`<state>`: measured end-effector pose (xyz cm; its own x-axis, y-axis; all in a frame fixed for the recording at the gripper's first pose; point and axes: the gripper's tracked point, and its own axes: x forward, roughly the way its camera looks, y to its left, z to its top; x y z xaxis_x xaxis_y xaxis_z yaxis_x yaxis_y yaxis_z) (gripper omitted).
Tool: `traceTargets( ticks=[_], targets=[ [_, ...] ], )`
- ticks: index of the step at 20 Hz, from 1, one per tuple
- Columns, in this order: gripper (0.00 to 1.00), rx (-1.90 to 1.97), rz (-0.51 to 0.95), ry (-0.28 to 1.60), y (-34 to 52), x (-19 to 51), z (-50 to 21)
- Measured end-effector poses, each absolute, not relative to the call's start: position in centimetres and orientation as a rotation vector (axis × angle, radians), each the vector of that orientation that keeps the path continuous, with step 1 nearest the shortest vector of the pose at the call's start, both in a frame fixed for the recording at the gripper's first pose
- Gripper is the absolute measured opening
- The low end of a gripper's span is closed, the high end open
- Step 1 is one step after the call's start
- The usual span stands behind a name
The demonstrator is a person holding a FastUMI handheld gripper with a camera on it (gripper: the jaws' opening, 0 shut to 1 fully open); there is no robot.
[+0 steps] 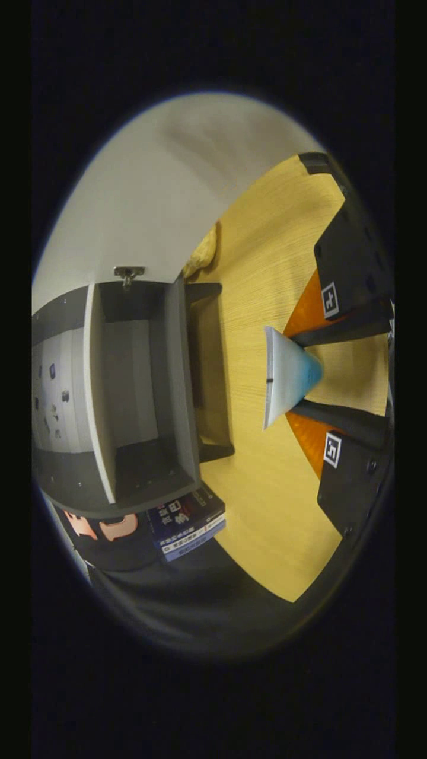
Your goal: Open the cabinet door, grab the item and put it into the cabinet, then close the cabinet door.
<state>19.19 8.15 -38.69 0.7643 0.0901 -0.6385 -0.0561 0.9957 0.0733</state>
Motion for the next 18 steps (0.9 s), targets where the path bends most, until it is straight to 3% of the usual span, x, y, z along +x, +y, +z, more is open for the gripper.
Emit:
traceTargets(
  ticks=[4, 9, 12, 18],
  targets=[
    [0.56, 0.050, 0.141, 0.474, 10.4, 25.4, -26.1],
    [0.56, 0.164, 0.237, 0.340, 13.8, 33.3, -14.9],
    [0.55, 0.096, 0.206, 0.317, 12.4, 37.7, -12.2],
    [0.56, 0.071, 0.151, 0.415, 11.5, 46.5, -13.5]
  ],
)
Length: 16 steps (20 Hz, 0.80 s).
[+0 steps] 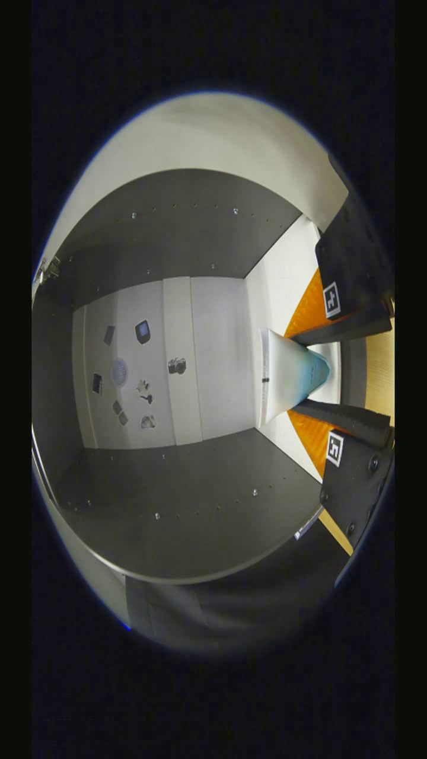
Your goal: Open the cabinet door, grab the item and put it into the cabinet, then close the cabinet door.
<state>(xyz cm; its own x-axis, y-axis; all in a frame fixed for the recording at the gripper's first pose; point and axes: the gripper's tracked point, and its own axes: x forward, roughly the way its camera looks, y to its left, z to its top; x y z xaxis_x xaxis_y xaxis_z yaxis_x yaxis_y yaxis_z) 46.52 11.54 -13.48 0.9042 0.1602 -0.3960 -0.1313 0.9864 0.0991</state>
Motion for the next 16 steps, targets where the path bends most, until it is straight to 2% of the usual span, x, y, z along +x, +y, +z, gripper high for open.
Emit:
traceTargets(
  ticks=[7, 11, 15, 16],
  targets=[
    [0.56, 0.018, 0.125, 0.539, 10.8, 49.4, -16.9],
    [0.60, 0.009, 0.131, 0.489, 11.2, 50.0, -16.0],
    [0.91, 0.005, 0.137, 0.457, 11.4, 49.0, -14.7],
    [0.93, 0.009, 0.144, 0.438, 11.5, 48.4, -14.0]
  ],
)
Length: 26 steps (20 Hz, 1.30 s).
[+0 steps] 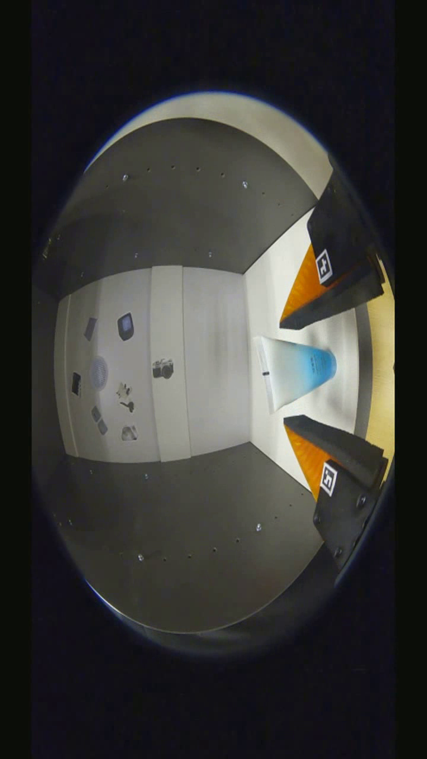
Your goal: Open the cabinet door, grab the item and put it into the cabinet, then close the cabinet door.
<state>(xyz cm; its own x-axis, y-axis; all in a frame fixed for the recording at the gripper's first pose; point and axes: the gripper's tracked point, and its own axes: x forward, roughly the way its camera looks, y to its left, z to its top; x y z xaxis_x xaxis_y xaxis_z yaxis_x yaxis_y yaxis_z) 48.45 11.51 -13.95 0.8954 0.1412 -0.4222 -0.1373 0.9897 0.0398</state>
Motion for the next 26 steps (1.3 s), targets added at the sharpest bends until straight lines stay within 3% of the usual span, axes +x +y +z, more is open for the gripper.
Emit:
traceTargets(
  ticks=[12, 26],
  targets=[
    [0.95, -0.018, 0.287, 0.211, 10.9, 31.1, -1.2],
    [0.97, 0.063, 0.488, 0.193, 1.3, 11.0, 3.3]
  ],
)
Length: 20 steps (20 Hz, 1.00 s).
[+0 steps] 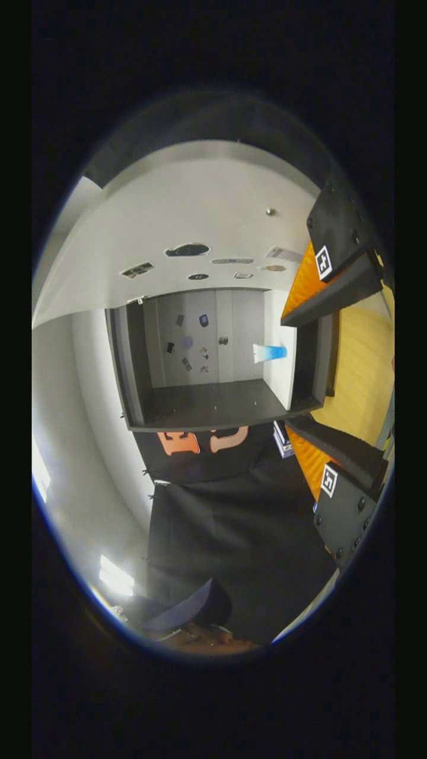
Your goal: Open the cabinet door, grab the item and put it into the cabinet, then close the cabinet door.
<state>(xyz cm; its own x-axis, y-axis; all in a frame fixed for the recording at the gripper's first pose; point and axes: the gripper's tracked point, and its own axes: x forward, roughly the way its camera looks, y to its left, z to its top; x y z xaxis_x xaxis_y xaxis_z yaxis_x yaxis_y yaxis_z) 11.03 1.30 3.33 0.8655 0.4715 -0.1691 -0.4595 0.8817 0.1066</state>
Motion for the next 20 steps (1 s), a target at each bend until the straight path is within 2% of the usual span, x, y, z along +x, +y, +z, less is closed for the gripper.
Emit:
traceTargets(
  ticks=[7, 10, 16, 20],
  targets=[
    [0.96, 0.088, 0.486, 0.158, -6.0, 6.1, 4.7],
    [0.97, 0.096, 0.411, 0.163, -10.7, 5.1, 4.6],
    [0.97, 0.092, 0.162, 0.126, -20.4, 8.5, 4.7],
    [0.97, 0.098, 0.134, 0.140, -22.5, 11.9, 3.4]
  ],
)
